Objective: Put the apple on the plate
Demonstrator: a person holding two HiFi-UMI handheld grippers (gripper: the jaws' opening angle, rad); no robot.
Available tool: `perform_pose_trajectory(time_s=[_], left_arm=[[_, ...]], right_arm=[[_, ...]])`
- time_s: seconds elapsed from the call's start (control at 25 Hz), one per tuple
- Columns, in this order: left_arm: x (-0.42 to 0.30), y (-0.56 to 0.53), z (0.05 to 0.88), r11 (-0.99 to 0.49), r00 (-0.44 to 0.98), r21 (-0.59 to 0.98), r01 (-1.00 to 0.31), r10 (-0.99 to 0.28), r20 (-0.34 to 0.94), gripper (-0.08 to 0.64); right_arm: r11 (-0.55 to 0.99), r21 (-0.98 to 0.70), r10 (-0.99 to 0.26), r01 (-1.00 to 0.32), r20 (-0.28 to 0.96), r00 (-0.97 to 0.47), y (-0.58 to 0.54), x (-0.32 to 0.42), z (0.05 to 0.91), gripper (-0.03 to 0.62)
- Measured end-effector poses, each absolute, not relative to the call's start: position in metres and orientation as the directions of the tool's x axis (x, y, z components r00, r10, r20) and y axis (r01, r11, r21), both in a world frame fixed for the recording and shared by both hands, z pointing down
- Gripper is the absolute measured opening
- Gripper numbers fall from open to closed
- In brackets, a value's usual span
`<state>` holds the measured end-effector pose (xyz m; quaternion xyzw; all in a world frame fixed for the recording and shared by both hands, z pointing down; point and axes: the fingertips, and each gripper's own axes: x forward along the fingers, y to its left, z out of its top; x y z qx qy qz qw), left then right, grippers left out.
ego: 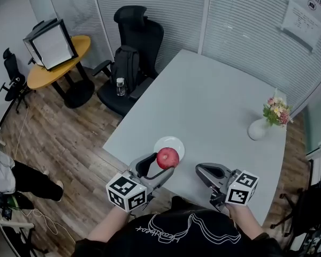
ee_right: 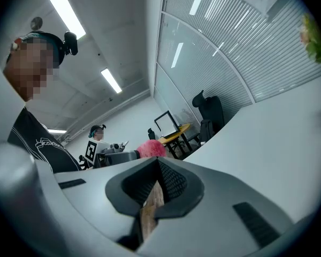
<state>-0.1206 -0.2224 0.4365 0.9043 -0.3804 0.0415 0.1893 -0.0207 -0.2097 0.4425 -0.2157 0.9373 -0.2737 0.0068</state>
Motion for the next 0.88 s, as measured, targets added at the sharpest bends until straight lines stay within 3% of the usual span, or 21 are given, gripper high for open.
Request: perform_pose_trajectory(time_s=[0.52,0.88], left_arm=[[-0.113,-0.274,0.499,-0.635,0.631,0.120,-0.763,-0.691,0.351,0.313],[-0.103,-0.299,0.554,-0.635,0.612,0.112,-0.764,-0.658,0.438,0.313]], right_arm=[[0.696,-0.562,-0.441,-0.446,0.155,-0.884,-0.233,0.003,0.473,0.009],[0.649,-0.589,-0.472,-0.481,0.184,-0.862,-0.241,0.022,0.490,0.009]])
